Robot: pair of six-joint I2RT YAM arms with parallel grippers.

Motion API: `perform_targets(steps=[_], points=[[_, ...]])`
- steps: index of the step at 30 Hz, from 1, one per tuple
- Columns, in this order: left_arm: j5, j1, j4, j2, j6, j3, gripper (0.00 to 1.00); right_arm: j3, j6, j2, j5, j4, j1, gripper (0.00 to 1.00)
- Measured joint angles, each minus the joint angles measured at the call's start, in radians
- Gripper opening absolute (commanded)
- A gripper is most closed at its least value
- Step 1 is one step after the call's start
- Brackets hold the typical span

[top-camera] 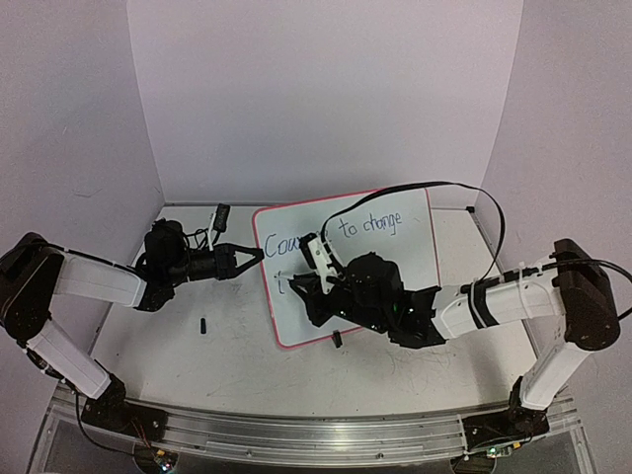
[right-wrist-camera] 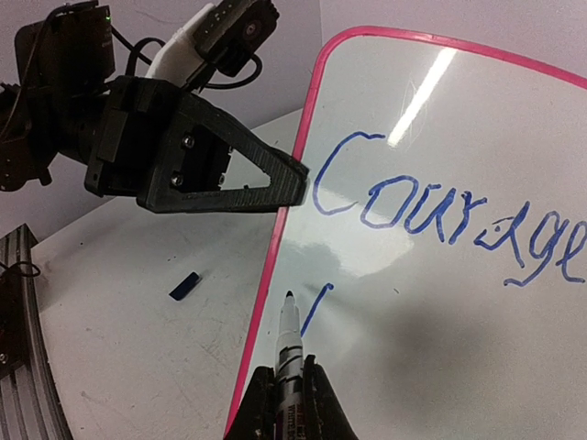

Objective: Write a sentence on the whiteboard

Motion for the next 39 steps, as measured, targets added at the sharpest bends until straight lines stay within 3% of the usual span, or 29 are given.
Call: perform_targets(steps=[39], points=[[-0.008,0.000,-0.001,0.000,0.000,0.000,0.00,0.001,0.015,0.029,0.083,-0.029,0.010,0.00]])
